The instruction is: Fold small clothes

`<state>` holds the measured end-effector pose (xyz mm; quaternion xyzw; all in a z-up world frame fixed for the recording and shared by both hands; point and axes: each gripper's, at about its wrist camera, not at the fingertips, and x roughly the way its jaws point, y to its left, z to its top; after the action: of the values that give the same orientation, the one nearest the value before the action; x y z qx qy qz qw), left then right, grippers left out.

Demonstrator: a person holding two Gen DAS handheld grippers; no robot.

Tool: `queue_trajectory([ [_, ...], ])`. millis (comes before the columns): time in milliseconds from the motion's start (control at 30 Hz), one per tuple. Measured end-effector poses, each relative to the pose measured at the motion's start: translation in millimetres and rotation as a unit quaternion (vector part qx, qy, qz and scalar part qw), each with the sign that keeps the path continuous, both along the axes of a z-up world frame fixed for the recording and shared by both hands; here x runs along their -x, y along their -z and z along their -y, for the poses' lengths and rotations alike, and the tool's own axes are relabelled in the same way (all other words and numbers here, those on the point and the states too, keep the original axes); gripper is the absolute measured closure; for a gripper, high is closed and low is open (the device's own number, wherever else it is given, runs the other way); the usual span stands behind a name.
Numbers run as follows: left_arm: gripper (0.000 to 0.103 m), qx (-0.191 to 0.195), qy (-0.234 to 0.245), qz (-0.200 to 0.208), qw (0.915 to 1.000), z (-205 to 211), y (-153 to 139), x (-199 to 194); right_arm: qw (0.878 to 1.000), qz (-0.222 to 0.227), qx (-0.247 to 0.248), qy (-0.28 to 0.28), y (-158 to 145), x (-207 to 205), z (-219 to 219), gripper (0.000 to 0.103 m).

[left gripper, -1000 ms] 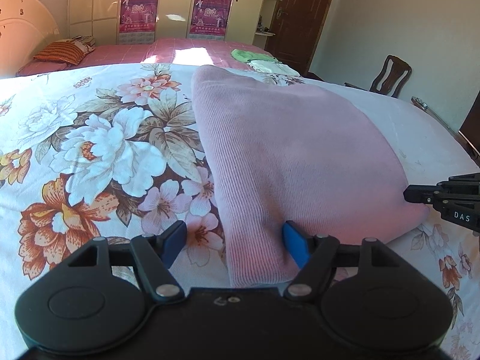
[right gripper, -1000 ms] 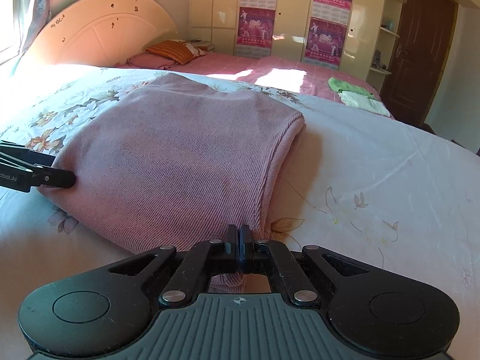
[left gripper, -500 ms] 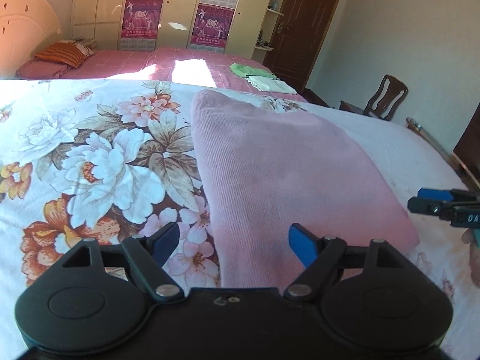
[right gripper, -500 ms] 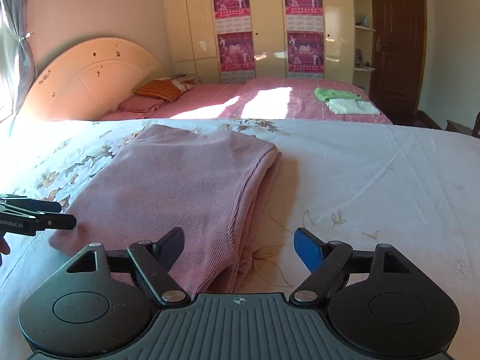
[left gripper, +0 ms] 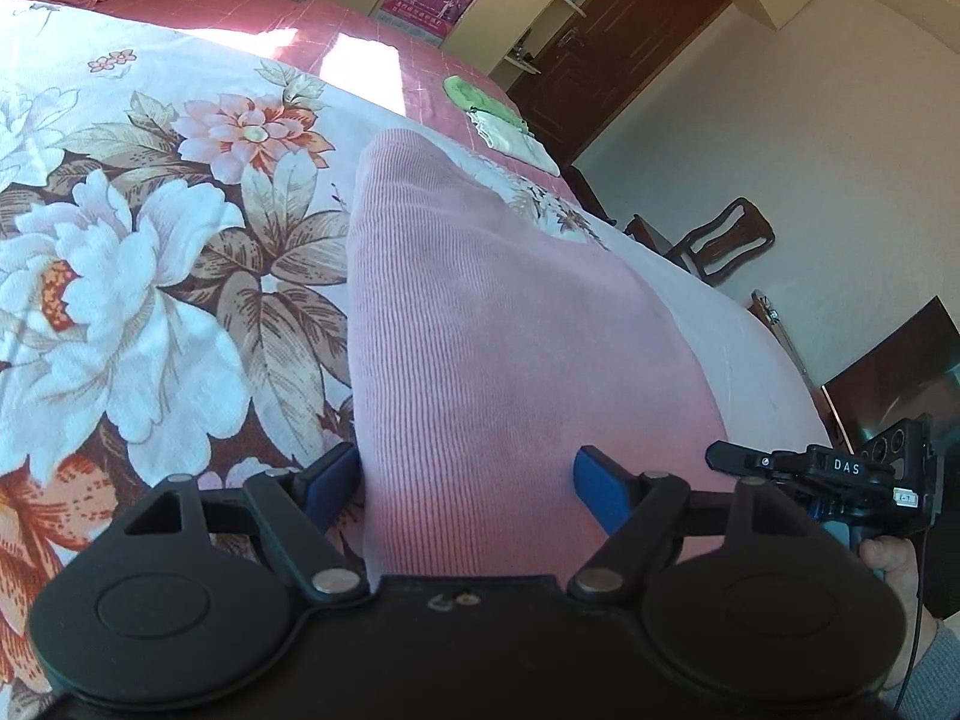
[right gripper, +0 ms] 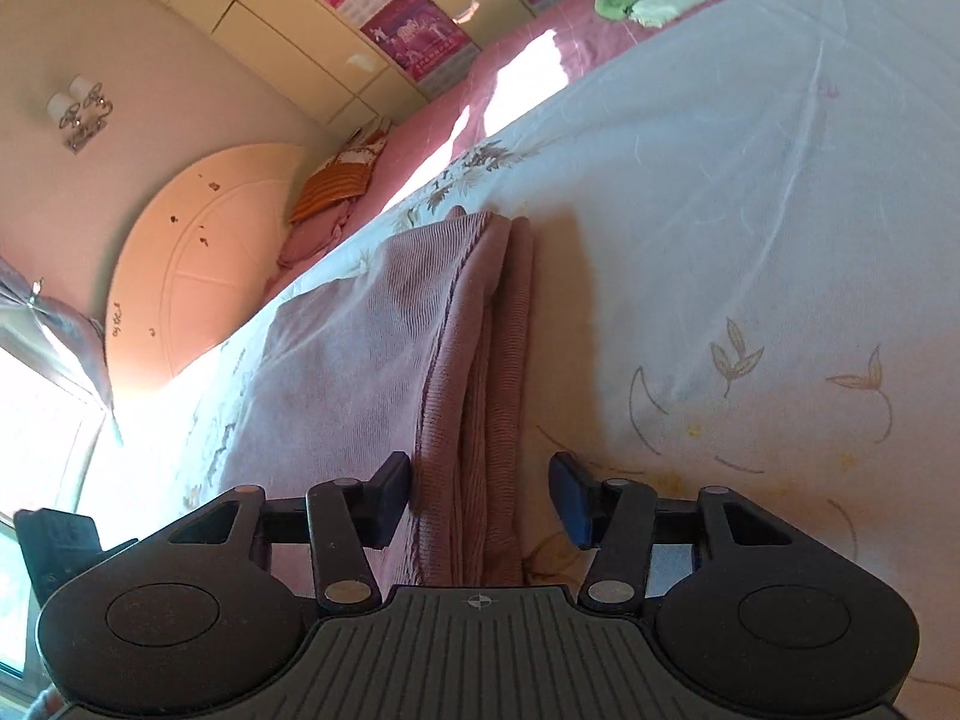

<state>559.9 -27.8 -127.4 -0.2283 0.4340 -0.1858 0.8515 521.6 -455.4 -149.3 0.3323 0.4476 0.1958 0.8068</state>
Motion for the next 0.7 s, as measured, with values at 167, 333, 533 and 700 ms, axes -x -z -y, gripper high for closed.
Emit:
queue_trajectory([
  [167,0.028,0.017,-0.002,-0.015,0.9997,0,4,-15,1.0,0.002,-0.002,-0.03,-1,-10,-6,0.055],
  [333,0.034,-0.019,-0.014,-0.02,0.9995,12,1,-25,0.999,0.017,0.03,-0.042,-2,-14,-17,0.071],
  [533,0.052,-0.08,-0.011,-0.004,0.9967,31,-6,-29,0.993,0.041,0.101,-0.05,-12,-8,-38,0.077],
  [700,0.071,-0.123,0.0,0.046,0.9913,44,-19,-15,0.981,0.075,0.171,-0.054,-26,6,-67,0.082],
])
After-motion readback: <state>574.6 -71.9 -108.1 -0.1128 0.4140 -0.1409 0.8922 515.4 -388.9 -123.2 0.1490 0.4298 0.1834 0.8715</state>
